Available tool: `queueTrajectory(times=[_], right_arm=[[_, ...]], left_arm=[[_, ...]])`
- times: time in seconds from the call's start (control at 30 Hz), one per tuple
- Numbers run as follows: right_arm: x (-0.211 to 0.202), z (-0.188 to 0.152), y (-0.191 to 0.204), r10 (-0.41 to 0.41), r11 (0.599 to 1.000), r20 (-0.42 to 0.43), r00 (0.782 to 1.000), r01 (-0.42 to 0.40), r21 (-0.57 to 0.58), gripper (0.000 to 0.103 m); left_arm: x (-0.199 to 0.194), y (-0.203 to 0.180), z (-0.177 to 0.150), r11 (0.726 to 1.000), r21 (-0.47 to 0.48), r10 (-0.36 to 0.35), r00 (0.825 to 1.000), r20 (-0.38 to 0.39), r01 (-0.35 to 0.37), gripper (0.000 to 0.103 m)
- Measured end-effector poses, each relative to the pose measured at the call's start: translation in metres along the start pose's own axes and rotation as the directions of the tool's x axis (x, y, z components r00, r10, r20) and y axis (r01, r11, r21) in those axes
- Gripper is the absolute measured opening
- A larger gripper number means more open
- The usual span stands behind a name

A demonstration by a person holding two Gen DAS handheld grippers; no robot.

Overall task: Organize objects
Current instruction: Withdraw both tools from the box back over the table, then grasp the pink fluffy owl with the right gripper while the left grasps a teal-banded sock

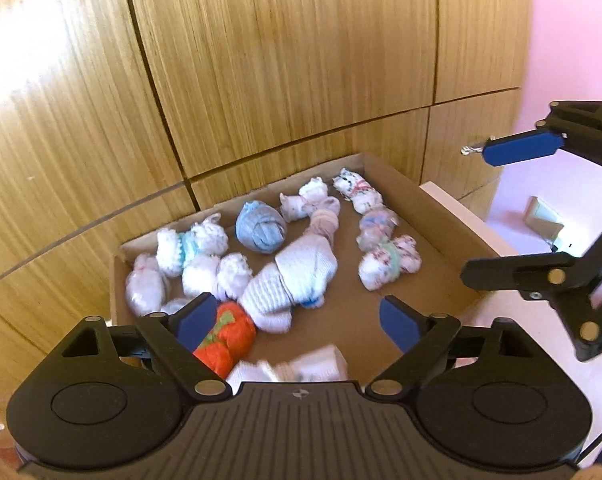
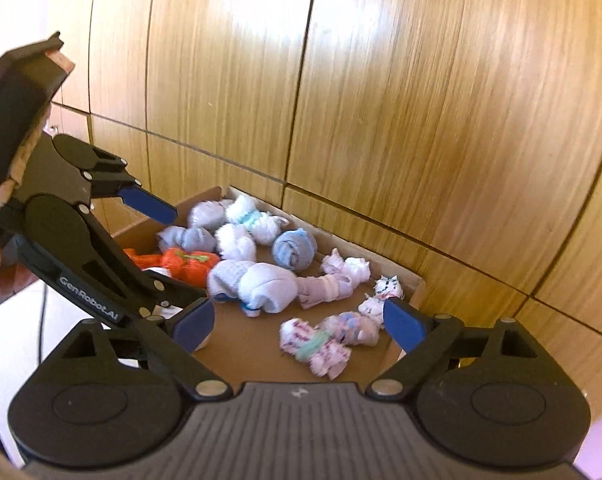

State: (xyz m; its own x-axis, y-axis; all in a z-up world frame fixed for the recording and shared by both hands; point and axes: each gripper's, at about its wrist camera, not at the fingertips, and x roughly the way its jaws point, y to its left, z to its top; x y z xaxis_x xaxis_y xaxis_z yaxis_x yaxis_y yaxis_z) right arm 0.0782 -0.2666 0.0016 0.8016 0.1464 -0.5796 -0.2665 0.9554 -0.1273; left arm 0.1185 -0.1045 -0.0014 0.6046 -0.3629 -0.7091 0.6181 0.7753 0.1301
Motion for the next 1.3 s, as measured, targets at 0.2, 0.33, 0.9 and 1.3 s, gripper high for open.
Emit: queueTrajectory(times=[0.2,0.33,0.9,1.3], right_arm=[[-0.036,-0.021,0.024,0.004,0.999,0.032,0.999,-0.006,0.036,0.097],[-0.057,-0.044,0.039,-0.002,0.998,0.047,0.999,-0.001,0.06,0.099],[-0.064,-0.127,0.056,-0.109,0.964,0.043,0.993,0.095,0.25,0.102],[-0.022,-0.121,0.038,-0.076,0.947,0.057,0.995,0.054,0.316,0.102]], left_arm=[[-0.024,-0.012,-0.032,1.0,0.0,0.0,1.0,0.011,0.0,0.095],[-0.038,-0.016,-0.061,1.0,-0.024,-0.012,1.0,0.023,0.013,0.096],[-0.04,-0.057,-0.134,1.0,0.007,-0.003,0.996,0.091,0.002,0.102],[-0.01,-0.06,-0.13,0.999,0.011,-0.049,0.997,0.063,0.048,0.095]])
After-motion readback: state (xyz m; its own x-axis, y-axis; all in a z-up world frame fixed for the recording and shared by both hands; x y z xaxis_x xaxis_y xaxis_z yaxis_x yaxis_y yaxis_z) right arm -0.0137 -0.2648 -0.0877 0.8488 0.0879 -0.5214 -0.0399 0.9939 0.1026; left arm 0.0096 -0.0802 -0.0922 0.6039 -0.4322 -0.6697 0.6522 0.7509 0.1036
